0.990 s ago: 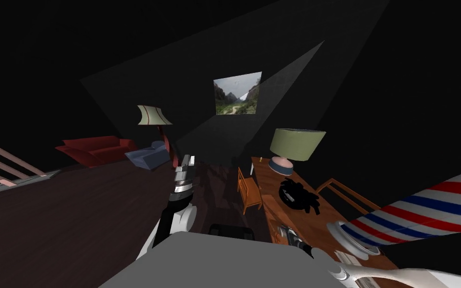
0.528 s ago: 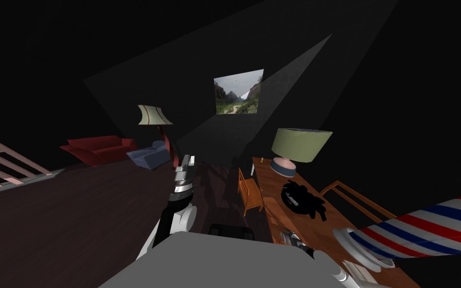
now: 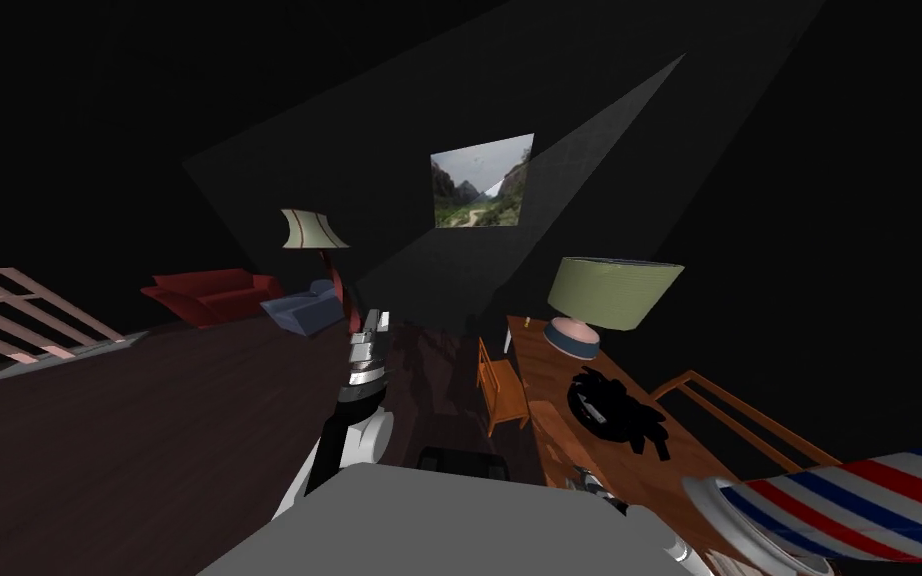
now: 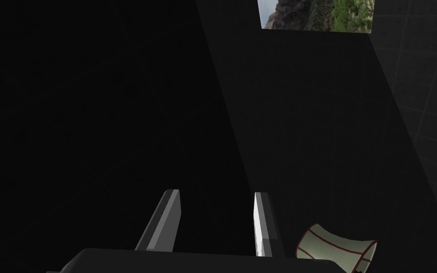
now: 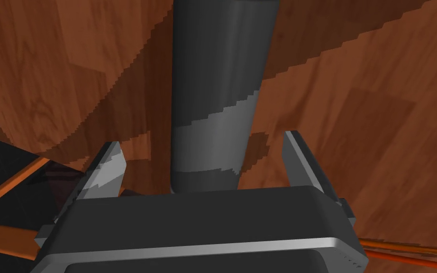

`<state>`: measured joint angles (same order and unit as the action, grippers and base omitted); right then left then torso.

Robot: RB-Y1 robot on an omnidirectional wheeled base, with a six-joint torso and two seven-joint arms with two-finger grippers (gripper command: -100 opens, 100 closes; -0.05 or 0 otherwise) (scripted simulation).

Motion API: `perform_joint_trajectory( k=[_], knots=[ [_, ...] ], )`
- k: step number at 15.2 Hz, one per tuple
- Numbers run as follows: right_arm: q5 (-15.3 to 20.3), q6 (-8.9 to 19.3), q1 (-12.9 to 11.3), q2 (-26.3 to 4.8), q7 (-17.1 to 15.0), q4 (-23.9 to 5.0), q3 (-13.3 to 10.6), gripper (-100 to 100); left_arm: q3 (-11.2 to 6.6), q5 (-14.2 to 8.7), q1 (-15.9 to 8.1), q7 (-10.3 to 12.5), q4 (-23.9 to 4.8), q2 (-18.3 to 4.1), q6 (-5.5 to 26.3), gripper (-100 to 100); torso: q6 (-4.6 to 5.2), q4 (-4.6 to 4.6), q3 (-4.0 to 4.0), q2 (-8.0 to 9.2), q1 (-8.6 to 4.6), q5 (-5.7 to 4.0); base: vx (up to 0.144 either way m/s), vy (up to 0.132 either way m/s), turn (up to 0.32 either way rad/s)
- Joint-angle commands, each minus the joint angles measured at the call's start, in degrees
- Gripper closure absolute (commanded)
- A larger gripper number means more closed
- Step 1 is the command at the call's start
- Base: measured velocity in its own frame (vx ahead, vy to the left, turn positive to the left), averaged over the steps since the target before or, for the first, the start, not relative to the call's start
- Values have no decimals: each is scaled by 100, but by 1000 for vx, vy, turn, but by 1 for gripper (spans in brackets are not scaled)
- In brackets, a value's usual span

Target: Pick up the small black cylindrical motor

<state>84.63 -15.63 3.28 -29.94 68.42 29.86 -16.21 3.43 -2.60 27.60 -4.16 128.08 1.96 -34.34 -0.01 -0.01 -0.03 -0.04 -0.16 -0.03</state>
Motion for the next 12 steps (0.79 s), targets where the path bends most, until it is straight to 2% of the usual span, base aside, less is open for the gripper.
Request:
perform_joint_trajectory(
  k=[1, 2, 3, 7, 8, 9, 12],
  knots=[
    [140, 126, 52, 4, -286, 124, -136, -100, 0, 0, 0, 0, 0, 0, 0, 0, 0, 0, 0, 0, 0, 0, -11, -63, 66],
    [140, 126, 52, 4, -303, 124, -136, -100, 0, 0, 0, 0, 0, 0, 0, 0, 2, 1, 2, 4, -3, -1, -18, -45, 5],
    [154, 293, 27, 183, -322, 20, -128, -100, 0, 0, 0, 0, 0, 0, 0, 0, 3, 1, 4, 8, 0, -1, -30, -63, 98],
    [172, 517, -7, 422, -347, -118, -117, -100, -1, 0, 0, 0, 0, -1, 0, 0, 1, 2, 7, 11, -22, -5, -22, -89, 132],
    [216, 446, 19, 328, -386, -33, -178, -100, 0, 0, 0, 0, 0, 0, 0, 0, 2, 2, 7, 11, -5, -4, -9, 8, 29],
    [255, 486, 31, 329, -499, -4, -220, 100, 0, 0, 0, 0, 0, 0, 0, 0, 2, 2, 5, 8, 9, -1, 0, 0, 0],
    [247, 484, 38, 331, -515, -10, -214, 100, 0, 0, 0, 0, 0, 1, 0, 0, -6, 3, 1, -1, 11, -1, -2, 0, -4]
  ],
)
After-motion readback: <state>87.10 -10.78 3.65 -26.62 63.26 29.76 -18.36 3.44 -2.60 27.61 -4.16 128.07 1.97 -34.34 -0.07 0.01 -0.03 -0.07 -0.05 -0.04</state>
